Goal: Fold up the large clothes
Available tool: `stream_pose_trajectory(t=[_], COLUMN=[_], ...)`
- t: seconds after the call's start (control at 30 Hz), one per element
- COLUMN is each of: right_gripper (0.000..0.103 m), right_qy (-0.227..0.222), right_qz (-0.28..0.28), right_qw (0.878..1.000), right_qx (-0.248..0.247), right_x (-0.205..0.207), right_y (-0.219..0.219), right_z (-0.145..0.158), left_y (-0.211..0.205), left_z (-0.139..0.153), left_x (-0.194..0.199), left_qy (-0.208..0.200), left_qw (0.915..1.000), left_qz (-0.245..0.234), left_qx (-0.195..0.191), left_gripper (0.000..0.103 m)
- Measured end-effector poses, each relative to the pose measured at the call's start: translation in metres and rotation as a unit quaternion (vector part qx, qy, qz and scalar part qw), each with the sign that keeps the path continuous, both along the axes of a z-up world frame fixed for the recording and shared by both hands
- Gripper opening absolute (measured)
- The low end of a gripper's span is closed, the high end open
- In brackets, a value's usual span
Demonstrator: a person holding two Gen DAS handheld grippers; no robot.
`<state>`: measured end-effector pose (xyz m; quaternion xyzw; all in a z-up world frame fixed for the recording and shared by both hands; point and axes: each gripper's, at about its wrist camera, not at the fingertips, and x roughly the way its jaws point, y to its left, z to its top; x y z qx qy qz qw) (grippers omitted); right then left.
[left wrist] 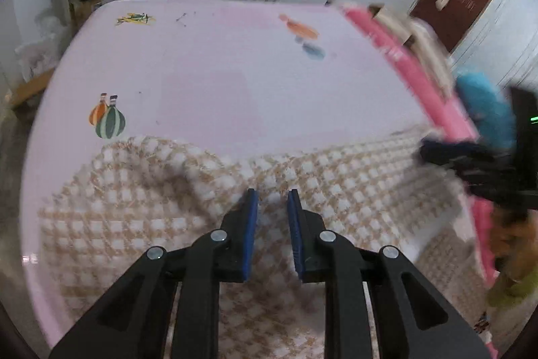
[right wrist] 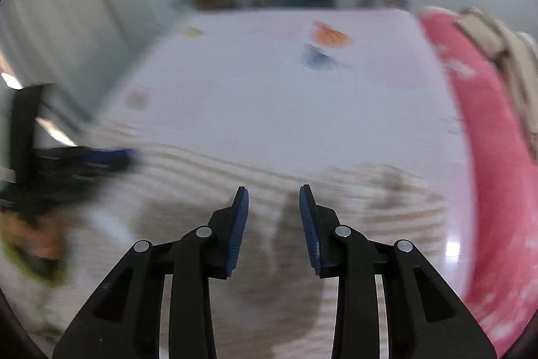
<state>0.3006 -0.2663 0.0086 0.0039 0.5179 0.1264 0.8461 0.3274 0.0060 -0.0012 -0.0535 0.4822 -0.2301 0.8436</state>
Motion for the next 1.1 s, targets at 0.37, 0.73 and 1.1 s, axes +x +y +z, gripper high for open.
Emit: stream_pose_trajectory(t=[0.37,0.73,1.1], right_gripper=[0.040,0.041,0.047], right_qy=[-0.017,-0.026,-0.051], right_qz=[0.071,0.058,0.044], right_qw=[0.997,0.996,0.998], right_qx=[0.017,-0.055,-0.012], right_x=[0.009,-0.052,-0.049], right_y=[0.045,0.029,0.078], right_z=[0.007,0.008,0.018], left_y=[-0.058,-0.034,0.006], left_z=[0.023,0.003,0.055], left_x=[-0.027,-0.063,-0.122], left_qy=[-0.028,-0.035,-0.061], left_qw=[0.9902,0.9910,0.9964], left_qz=[-0.134,-0.107,-0.026], left_qx=[0.028,0.072,0.053], left_gripper=[0.029,0.030,0.037])
